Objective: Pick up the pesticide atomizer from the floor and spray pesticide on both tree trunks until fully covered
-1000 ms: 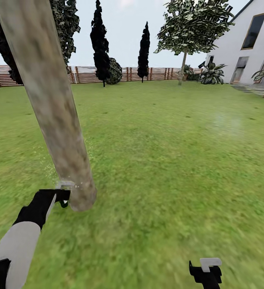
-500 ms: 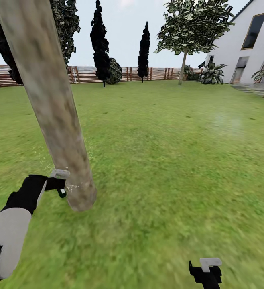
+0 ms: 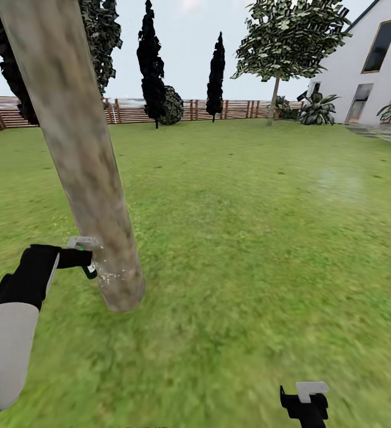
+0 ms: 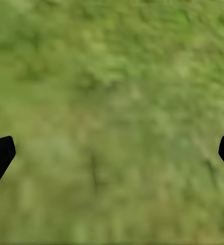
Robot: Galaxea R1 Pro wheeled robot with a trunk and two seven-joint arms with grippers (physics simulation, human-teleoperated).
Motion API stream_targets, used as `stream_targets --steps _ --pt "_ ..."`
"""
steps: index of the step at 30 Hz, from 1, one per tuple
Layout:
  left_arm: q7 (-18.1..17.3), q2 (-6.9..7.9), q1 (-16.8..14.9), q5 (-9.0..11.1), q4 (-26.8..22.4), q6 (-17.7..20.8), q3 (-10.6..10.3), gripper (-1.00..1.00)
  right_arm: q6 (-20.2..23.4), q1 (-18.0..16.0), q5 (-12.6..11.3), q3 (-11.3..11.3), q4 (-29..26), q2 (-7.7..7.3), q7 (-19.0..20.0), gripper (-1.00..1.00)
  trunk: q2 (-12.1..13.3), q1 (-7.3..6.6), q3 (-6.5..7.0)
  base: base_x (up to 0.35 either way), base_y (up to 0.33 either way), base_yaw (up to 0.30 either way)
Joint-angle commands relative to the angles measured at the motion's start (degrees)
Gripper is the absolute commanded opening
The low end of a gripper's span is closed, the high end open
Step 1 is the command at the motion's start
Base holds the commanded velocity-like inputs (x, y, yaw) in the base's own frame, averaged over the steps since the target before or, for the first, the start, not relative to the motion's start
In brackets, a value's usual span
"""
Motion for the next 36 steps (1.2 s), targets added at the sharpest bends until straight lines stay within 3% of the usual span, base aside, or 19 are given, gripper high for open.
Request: stream_targets --steps 1,5,24,26,30,33,36 --pt "-0.56 0.03 -0.04 -0.56 -0.13 0.17 0.13 -1.0 -0.17 -0.04 0.62 -0.41 0.07 -0.01 -0.16 1.0 -0.02 -0.01 -0.05 0.0 0.0 0.256" --pt "-0.56 -0.06 0.07 -2.52 -0.19 0.25 0.19 -1.0 -0.21 -0.04 0.57 -0.46 0.07 -0.03 -0.17 1.0 -0.02 -0.01 -0.05 0.0 -0.156 0.081" --pt "-0.53 -0.04 -0.04 -2.93 -1.25 0.26 0.34 -1.0 -0.21 -0.04 0.56 -0.49 0.07 -0.03 -0.22 1.0 -0.02 -0.01 -0.05 0.0 -0.274 0.023" --pt "-0.2 0.17 0.08 -3.14 -1.2 0.26 0.71 -1.0 -0.21 -0.04 0.56 -0.46 0.07 -0.03 -0.24 1.0 -0.02 -0.01 -0.05 0.0 -0.275 0.261" --pt "0.04 2.7 0.72 -3.59 -1.08 0.34 0.9 -1.0 -0.21 -0.04 0.56 -0.42 0.07 -0.03 -0.17 1.0 -0.02 -0.01 -0.05 0.112 -0.258 0.275" --pt "0.1 2.88 1.01 -3.65 -0.88 0.27 0.82 -1.0 -0.21 -0.04 0.56 -0.43 0.07 -0.03 -0.19 1.0 -0.02 -0.01 -0.05 0.212 -0.213 0.271" --pt "2.57 2.36 1.1 -3.62 -0.23 0.22 0.51 -1.0 -0.21 -0.04 0.56 -0.45 0.07 -0.03 -0.16 1.0 -0.02 -0.01 -0.05 0.265 -0.171 0.049"
